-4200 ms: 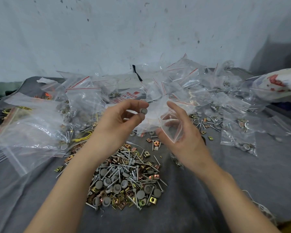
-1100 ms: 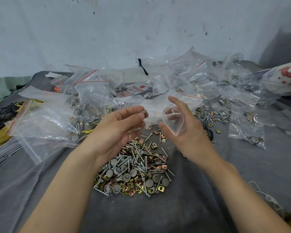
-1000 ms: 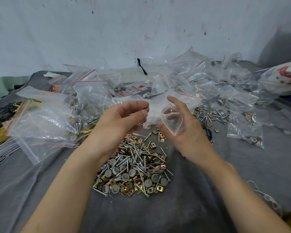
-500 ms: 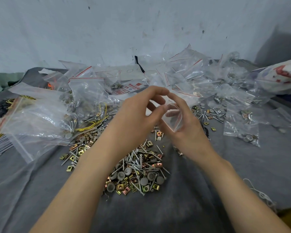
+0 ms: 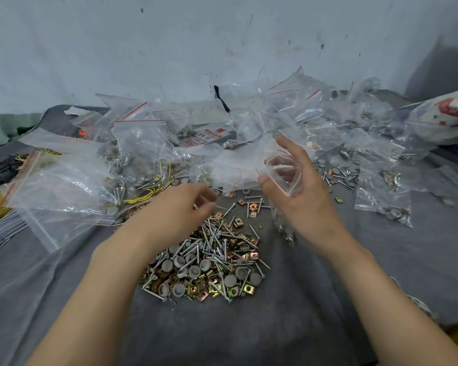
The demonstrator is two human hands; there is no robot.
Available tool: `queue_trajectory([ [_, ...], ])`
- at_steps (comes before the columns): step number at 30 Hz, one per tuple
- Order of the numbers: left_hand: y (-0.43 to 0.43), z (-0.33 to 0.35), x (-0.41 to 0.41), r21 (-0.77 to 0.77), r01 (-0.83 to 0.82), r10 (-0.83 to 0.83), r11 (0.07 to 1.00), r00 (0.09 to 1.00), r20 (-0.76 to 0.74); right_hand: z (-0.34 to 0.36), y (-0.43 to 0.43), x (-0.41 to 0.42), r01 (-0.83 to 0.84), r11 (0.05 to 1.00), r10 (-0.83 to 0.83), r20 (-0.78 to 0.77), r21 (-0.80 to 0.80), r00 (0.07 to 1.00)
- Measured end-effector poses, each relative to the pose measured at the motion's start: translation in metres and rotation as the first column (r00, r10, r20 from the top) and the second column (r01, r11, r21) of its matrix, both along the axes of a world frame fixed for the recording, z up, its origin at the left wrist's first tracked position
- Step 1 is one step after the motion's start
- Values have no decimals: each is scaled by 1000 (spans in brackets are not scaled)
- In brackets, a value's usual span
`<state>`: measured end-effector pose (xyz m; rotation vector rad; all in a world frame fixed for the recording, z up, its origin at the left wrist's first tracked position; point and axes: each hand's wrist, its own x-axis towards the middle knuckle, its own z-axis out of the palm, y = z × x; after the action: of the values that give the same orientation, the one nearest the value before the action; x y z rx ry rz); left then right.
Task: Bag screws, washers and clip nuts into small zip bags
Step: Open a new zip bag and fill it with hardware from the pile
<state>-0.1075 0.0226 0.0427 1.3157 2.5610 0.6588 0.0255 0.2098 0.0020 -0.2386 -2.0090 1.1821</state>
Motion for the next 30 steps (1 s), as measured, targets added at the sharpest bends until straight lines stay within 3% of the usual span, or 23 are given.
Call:
queue_trajectory([
  [11, -12, 5, -4, -201, 66, -58, 977, 997, 46, 3, 3, 1, 11, 999, -11, -15, -43, 1000],
  [19, -46, 15, 8, -470, -58, 66, 881, 998, 1, 5, 2, 2, 3, 1000, -2, 6, -26, 1000],
  [23, -54, 6, 12, -458, -53, 61, 887, 998, 3, 7, -2, 2, 12, 1000, -12, -7, -21, 1000],
  [30, -50, -13, 9, -304, 3, -13, 953, 999, -30, 5, -5, -2, 16, 1000, -16, -8, 2, 1000],
])
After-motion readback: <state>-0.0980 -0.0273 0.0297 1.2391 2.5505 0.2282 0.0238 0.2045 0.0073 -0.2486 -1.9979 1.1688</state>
